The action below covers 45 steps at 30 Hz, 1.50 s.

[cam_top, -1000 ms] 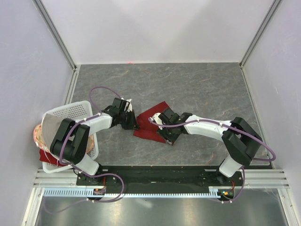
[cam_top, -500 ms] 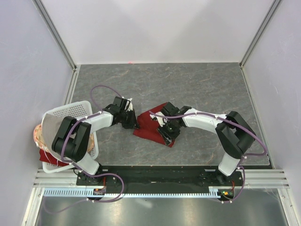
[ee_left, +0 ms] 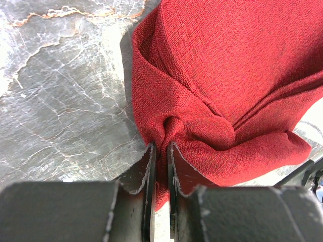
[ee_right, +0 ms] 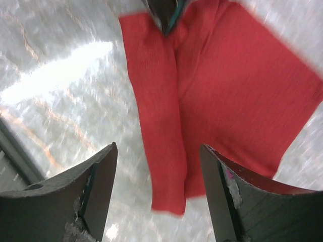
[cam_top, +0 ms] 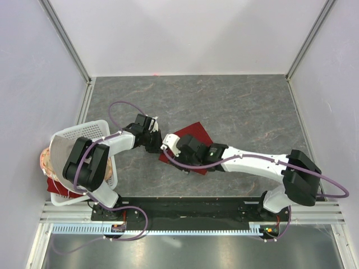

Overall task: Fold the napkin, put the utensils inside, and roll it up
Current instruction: Roll the napkin with the utensil

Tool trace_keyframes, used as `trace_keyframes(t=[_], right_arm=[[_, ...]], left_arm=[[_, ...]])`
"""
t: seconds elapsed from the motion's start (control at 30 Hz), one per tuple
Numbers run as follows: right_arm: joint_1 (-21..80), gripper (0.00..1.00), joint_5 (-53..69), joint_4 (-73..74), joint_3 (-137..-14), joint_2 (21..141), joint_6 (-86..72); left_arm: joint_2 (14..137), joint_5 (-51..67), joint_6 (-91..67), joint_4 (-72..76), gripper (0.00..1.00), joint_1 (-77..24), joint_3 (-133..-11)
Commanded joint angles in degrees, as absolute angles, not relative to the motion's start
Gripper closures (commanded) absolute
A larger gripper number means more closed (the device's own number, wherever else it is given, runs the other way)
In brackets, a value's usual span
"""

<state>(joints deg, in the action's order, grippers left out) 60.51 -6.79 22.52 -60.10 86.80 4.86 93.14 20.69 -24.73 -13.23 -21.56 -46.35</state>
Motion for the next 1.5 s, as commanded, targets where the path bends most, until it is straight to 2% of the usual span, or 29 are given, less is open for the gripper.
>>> trace_keyframes(t=[0.0, 0.17, 0.47, 0.67, 0.77, 0.8, 0.87, 0.9, 0.97, 1.0, 1.27, 1.47], right_arm=[[65.6, 0.26, -19.6, 7.9, -56.5, 89.9, 10.4], [68.5, 0.26, -22.9, 4.1, -56.5, 96.2, 14.5], [67.1, 0.27, -22.9, 3.2, -57.2, 102.6, 16.2], [63.3, 0.37, -14.0, 6.1, -59.3, 104.9, 15.1], [60.6, 0.5, -7.0, 8.7, -60.5, 105.7, 14.3], [59.9, 0.57, -4.6, 10.4, -60.7, 105.8, 14.2], [57.7, 0.61, 2.7, 12.4, -61.7, 106.3, 13.5], [57.0, 0.64, 5.1, 14.0, -62.0, 106.3, 13.3], [55.1, 0.65, 11.6, 15.4, -62.6, 106.5, 12.2], [54.6, 0.66, 13.3, 17.0, -63.3, 106.7, 11.8], [48.4, 0.7, 29.3, 20.8, -64.9, 109.1, 8.7], [44.1, 0.7, 38.8, 21.6, -67.3, 112.1, 6.9]], left_arm=[[95.2, 19.4, -21.4, -17.0, 0.98, -21.5, -46.6], [95.3, 19.8, -21.4, -17.1, 0.98, -21.4, -46.8], [95.7, 20.5, -20.9, -17.1, 0.98, -21.5, -47.1], [95.5, 21.3, -20.3, -16.9, 0.98, -21.6, -47.6], [94.4, 21.4, -20.2, -16.1, 0.98, -21.6, -47.6], [93.5, 20.6, -20.4, -15.9, 0.93, -21.6, -47.5], [92.4, 19.1, -21.3, -15.9, 0.84, -21.5, -47.5], [91.7, 17.3, -21.7, -15.8, 0.7, -21.5, -47.5], [89.6, 16.3, -22.4, -15.6, 0.58, -21.5, -47.5], [88.9, 14.9, -22.7, -15.4, 0.48, -21.4, -47.4], [79.3, 10.2, -24.1, -11.4, 0.27, -21.0, -41.9], [72.4, 14.3, -25.3, -3.9, 0.23, -21.0, -34.5]])
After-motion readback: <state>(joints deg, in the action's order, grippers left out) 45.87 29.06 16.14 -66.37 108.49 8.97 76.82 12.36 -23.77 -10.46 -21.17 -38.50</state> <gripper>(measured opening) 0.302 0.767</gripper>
